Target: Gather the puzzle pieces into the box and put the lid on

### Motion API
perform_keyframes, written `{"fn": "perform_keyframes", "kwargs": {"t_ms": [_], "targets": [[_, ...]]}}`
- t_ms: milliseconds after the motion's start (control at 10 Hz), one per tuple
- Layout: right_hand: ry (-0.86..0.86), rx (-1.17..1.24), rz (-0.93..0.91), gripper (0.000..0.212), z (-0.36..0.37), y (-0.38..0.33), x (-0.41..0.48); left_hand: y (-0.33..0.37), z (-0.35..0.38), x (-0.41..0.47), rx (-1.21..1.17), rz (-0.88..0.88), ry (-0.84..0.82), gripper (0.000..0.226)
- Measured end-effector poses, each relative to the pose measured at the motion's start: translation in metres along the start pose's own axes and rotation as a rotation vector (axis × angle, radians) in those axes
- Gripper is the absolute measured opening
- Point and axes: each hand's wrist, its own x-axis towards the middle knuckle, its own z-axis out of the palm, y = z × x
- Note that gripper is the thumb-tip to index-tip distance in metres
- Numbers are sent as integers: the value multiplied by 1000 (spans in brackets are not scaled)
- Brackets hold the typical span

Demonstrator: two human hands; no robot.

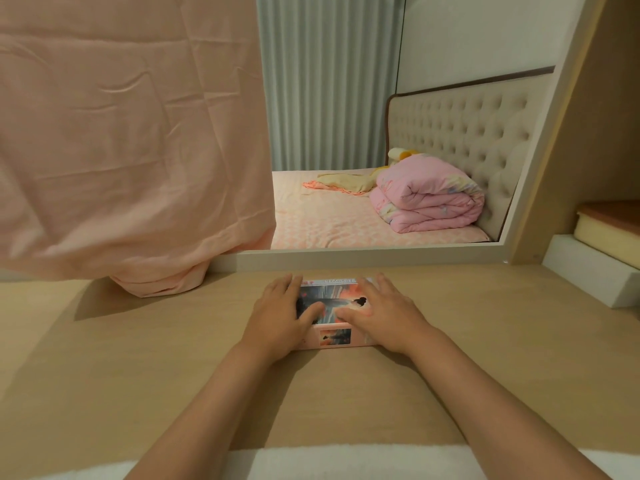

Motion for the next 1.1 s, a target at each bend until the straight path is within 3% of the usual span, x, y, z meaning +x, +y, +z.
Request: {"fn": "perform_keyframes", "kwargs": {"t_ms": [100, 200, 400, 800, 1000, 1100], "targets": [[38, 30, -13, 99, -1, 8, -12, -5, -8, -15, -208, -41, 14, 75], [-43, 231, -41, 100, -4, 20, -19, -15, -17, -22, -320, -52, -108, 80], [54, 353, -24, 89, -1, 26, 5, -16, -17, 1, -442, -81, -19, 53], [22, 282, -19, 81, 19, 24, 83, -38, 18, 61, -404, -101, 78, 26], [37, 303, -33, 84, 27, 31, 85, -50, 23, 72, -380, -100, 11, 41], [96, 349, -32, 93, 18, 26, 85, -35, 10, 67, -499, -92, 66, 48]]}}
